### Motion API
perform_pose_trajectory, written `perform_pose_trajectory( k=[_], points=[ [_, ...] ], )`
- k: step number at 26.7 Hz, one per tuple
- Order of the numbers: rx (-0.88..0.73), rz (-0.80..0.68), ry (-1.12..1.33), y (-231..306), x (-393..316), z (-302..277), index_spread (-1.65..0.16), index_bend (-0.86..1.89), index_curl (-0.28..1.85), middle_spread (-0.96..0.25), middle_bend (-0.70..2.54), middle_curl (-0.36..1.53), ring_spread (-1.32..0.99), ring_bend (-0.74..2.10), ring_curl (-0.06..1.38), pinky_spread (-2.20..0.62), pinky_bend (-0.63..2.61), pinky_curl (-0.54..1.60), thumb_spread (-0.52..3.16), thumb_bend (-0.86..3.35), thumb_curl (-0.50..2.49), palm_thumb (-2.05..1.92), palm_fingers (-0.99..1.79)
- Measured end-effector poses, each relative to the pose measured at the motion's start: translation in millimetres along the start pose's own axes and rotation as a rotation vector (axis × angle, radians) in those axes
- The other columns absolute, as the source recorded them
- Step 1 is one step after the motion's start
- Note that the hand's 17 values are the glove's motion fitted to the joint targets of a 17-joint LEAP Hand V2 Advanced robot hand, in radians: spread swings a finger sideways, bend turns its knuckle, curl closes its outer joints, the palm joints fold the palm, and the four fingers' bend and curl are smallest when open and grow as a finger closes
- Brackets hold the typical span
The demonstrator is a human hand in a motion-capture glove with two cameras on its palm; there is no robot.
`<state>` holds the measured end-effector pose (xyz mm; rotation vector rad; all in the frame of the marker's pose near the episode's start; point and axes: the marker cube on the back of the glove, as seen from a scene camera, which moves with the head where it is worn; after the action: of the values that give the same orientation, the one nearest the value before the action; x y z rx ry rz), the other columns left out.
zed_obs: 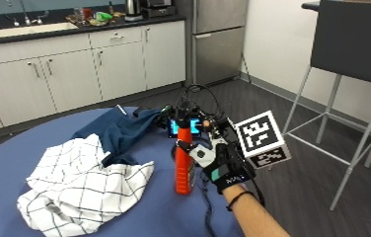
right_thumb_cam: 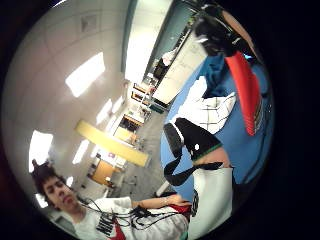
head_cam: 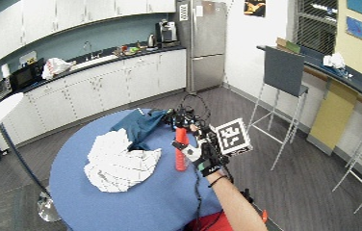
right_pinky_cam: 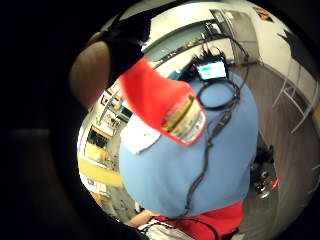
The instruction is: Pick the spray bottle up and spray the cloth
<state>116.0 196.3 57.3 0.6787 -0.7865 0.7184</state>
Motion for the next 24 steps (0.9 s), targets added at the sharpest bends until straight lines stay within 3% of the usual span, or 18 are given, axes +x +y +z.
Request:
perform_pose_trajectory(
  k=[7,12,24],
  points=[
    [-0.057,0.194,0.037,-12,66,8,-0.34,0.07,0.17,-0.01,0.40,0.36,0.05,0.34,0.31,0.21,0.54,0.27,1.06,0.07,0.28,0.65,0.47],
    [0.000,0.256,-0.017,-6,93,2,-0.33,0.08,0.16,-0.02,0.42,0.37,0.06,0.37,0.31,0.21,0.54,0.27,1.04,0.03,0.29,0.66,0.50],
    [0.150,0.200,0.037,16,137,-17,-0.29,0.08,0.15,-0.08,0.56,0.42,-0.01,0.41,0.34,0.24,0.47,0.26,1.01,0.13,0.40,0.97,0.63]
  ],
)
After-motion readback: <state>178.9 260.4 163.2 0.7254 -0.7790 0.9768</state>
